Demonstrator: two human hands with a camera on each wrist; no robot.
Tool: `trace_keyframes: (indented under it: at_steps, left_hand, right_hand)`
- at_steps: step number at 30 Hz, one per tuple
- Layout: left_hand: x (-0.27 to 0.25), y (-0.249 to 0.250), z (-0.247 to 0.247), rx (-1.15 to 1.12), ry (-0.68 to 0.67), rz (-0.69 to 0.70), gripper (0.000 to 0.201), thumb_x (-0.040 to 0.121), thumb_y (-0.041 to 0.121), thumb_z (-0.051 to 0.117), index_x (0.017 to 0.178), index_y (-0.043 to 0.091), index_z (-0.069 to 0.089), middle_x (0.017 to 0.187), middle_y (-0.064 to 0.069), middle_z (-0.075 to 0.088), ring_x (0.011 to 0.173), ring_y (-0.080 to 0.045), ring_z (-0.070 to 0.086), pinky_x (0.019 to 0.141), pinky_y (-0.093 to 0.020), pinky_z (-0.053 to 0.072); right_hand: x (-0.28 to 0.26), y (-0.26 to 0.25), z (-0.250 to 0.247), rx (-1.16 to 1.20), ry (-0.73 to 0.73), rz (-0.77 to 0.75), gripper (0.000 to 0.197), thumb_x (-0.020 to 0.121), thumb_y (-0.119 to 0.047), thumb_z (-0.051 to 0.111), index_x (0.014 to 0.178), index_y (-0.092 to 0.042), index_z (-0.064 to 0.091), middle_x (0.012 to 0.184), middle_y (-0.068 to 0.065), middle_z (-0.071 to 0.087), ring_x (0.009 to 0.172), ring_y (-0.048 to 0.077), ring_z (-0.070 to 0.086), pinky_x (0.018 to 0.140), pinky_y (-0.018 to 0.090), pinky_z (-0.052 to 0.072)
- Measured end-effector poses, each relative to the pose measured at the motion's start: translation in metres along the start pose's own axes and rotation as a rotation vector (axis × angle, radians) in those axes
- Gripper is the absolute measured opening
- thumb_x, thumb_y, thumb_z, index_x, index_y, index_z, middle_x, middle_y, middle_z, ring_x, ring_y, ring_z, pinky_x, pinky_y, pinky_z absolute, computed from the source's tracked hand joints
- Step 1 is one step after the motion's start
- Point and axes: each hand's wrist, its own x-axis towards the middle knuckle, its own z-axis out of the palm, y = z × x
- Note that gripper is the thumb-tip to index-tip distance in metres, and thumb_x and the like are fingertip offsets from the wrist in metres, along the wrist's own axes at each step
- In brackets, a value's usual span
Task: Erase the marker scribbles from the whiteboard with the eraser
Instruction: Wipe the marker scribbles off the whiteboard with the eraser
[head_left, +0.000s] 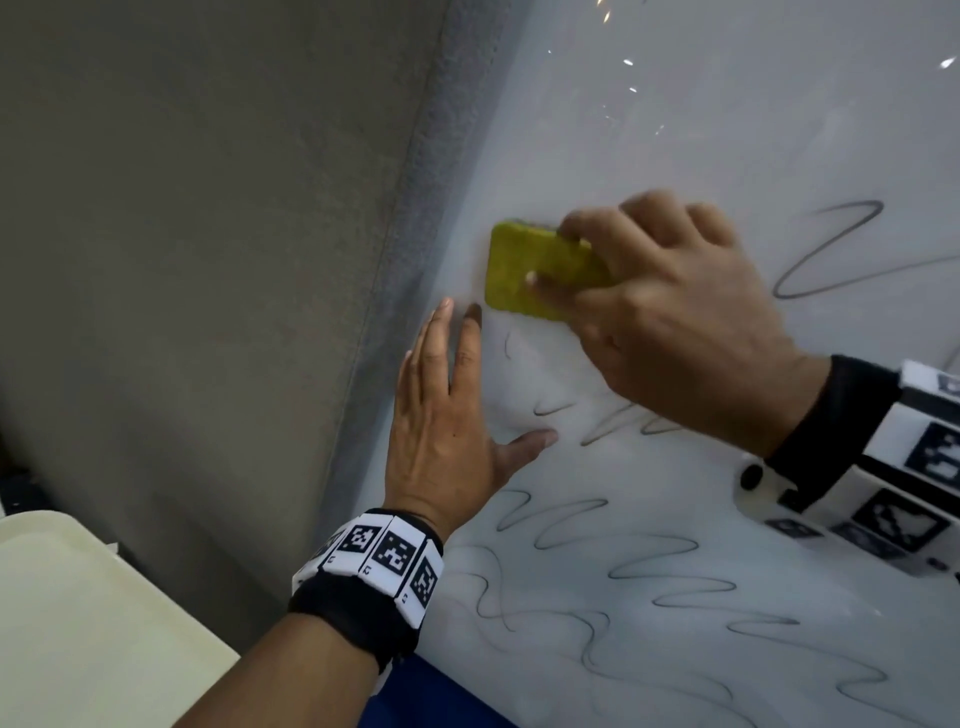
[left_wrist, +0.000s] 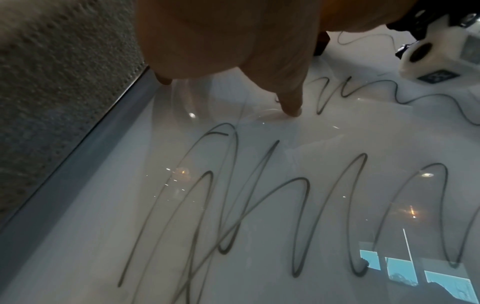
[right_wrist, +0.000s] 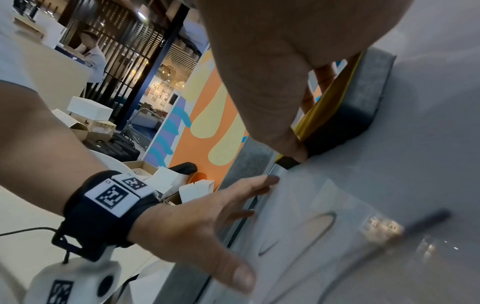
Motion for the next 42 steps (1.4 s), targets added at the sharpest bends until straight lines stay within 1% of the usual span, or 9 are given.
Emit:
trace_keyframes:
  at_steps: [3, 9, 12, 16, 23, 29, 34, 36, 42]
  left_hand:
    - [-0.001, 0.0, 0.0, -0.005, 0.008, -0.004, 0.119, 0.069, 0.081, 0.059, 0.154, 0.01, 0.016, 0.162, -0.012, 0.013, 0.15, -0.024, 0.014, 0.119, -0.044, 0.025]
    - [-0.002, 0.001, -0.003, -0.002, -0.004, 0.001, 0.118, 0.07, 0.082, 0.056, 0.156, 0.013, 0.013, 0.162, -0.012, 0.011, 0.149, -0.024, 0.015, 0.117, -0.047, 0.029]
    - [-0.002, -0.001, -0.001, 0.012, 0.007, 0.003, 0.118, 0.07, 0.082, 0.058, 0.154, 0.011, 0.016, 0.161, -0.013, 0.014, 0.148, -0.025, 0.017, 0.117, -0.046, 0.028]
    - [-0.004, -0.002, 0.001, 0.001, 0.008, -0.018, 0.118, 0.068, 0.08, 0.062, 0.152, 0.009, 0.021, 0.161, -0.013, 0.015, 0.149, -0.025, 0.017, 0.119, -0.042, 0.025]
    - [-0.007, -0.002, -0.002, -0.016, -0.054, -0.031, 0.124, 0.066, 0.081, 0.061, 0.157, 0.016, 0.008, 0.163, -0.01, 0.006, 0.15, -0.023, 0.011, 0.116, -0.051, 0.03]
    - [-0.011, -0.002, 0.0, -0.034, -0.049, -0.053, 0.126, 0.064, 0.083, 0.063, 0.157, 0.016, 0.009, 0.164, -0.009, 0.005, 0.15, -0.022, 0.01, 0.119, -0.039, 0.021]
    - [-0.023, -0.006, 0.0, -0.05, -0.115, -0.076, 0.129, 0.063, 0.075, 0.071, 0.157, 0.023, 0.001, 0.164, 0.002, -0.003, 0.151, -0.016, 0.002, 0.118, -0.035, 0.018]
    - [-0.028, -0.007, 0.001, -0.062, -0.131, -0.093, 0.129, 0.062, 0.072, 0.074, 0.157, 0.023, 0.0, 0.163, 0.004, -0.005, 0.15, -0.012, -0.001, 0.119, -0.033, 0.015]
    - [-0.034, -0.008, 0.003, -0.083, -0.118, -0.125, 0.129, 0.06, 0.071, 0.074, 0.157, 0.025, 0.003, 0.163, 0.01, -0.004, 0.15, -0.009, -0.001, 0.12, -0.036, 0.021]
  right_hand:
    - [-0.007, -0.011, 0.005, -0.016, -0.005, 0.012, 0.03, 0.09, -0.024, 0.067, 0.119, -0.027, 0.07, 0.127, 0.012, 0.059, 0.104, 0.038, 0.055, 0.079, 0.044, 0.035]
    - [-0.045, -0.033, 0.016, 0.025, -0.239, -0.185, 0.037, 0.08, -0.022, 0.074, 0.117, -0.028, 0.071, 0.121, 0.007, 0.058, 0.098, 0.033, 0.054, 0.073, 0.042, 0.042]
    - [-0.017, -0.013, 0.007, 0.014, -0.137, -0.129, 0.029, 0.08, -0.022, 0.073, 0.108, -0.029, 0.074, 0.123, 0.008, 0.059, 0.101, 0.034, 0.055, 0.075, 0.043, 0.037]
    - [-0.003, -0.01, 0.007, -0.006, -0.053, -0.038, 0.033, 0.086, -0.022, 0.066, 0.118, -0.03, 0.071, 0.126, 0.01, 0.059, 0.103, 0.037, 0.055, 0.077, 0.044, 0.035]
    - [-0.044, -0.024, 0.016, 0.046, -0.205, -0.237, 0.036, 0.084, -0.02, 0.064, 0.119, -0.028, 0.069, 0.121, 0.009, 0.059, 0.098, 0.035, 0.056, 0.074, 0.044, 0.046]
    - [-0.016, -0.004, 0.007, 0.04, 0.004, -0.035, 0.027, 0.089, -0.021, 0.067, 0.114, -0.03, 0.073, 0.124, 0.01, 0.062, 0.102, 0.038, 0.056, 0.078, 0.044, 0.035]
    - [-0.054, -0.042, 0.026, 0.069, -0.218, -0.224, 0.036, 0.08, -0.021, 0.075, 0.115, -0.029, 0.07, 0.118, 0.006, 0.058, 0.099, 0.033, 0.053, 0.076, 0.043, 0.043]
    - [-0.05, -0.034, 0.025, 0.096, -0.219, -0.27, 0.035, 0.077, -0.022, 0.076, 0.111, -0.03, 0.071, 0.115, 0.004, 0.06, 0.098, 0.031, 0.053, 0.075, 0.042, 0.042]
    - [-0.015, -0.005, 0.013, 0.091, 0.001, -0.048, 0.022, 0.083, -0.02, 0.072, 0.105, -0.026, 0.075, 0.116, 0.008, 0.063, 0.101, 0.038, 0.055, 0.077, 0.043, 0.038]
